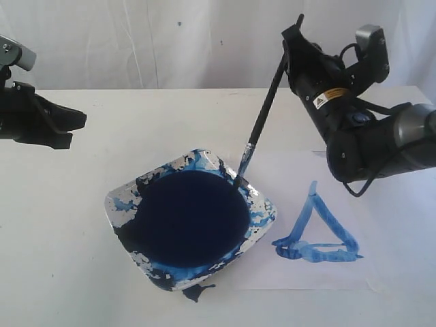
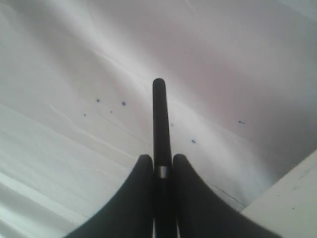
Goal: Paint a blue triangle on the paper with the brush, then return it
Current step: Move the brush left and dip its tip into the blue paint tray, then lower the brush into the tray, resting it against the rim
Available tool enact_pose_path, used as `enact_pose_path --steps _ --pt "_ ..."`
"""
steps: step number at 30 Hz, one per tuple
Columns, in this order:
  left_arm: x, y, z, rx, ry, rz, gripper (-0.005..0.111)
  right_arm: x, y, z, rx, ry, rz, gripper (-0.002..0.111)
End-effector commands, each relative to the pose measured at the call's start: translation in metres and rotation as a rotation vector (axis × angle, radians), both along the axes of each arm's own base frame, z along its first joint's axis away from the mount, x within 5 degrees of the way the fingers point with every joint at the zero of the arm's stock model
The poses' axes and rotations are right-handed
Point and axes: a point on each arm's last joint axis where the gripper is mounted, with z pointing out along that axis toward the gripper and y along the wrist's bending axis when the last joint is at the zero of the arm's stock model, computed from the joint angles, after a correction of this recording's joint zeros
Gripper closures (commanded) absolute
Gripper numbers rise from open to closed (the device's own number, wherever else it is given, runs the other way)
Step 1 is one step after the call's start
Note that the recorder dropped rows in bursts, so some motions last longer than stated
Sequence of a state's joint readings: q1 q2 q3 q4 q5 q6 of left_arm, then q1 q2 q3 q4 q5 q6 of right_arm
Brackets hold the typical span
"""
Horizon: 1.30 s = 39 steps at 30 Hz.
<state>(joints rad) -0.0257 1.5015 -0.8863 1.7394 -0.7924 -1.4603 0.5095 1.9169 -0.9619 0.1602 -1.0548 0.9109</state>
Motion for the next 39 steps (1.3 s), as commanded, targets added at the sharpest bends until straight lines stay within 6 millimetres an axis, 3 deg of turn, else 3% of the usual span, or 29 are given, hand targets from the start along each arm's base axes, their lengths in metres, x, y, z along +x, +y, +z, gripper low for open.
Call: enact_pose_path --steps 1,8,18,39 --pt "-0.001 0.001 0.000 0.000 0.003 0.004 0.107 0.010 0.007 -0.028 0.039 0.090 -0.047 0.108" --pt "-0.001 0.001 0.000 0.004 0.001 0.004 0.107 0.021 0.047 -0.069 0.061 0.144 0.008 0.108" --pt "-0.001 0.001 0.000 0.004 0.001 0.004 0.107 0.024 0.045 -0.112 -0.040 0.229 -0.038 0.108" --pt "-0.001 0.001 0.000 0.004 0.001 0.004 0.107 0.028 0.051 -0.120 -0.068 0.342 -0.014 0.108"
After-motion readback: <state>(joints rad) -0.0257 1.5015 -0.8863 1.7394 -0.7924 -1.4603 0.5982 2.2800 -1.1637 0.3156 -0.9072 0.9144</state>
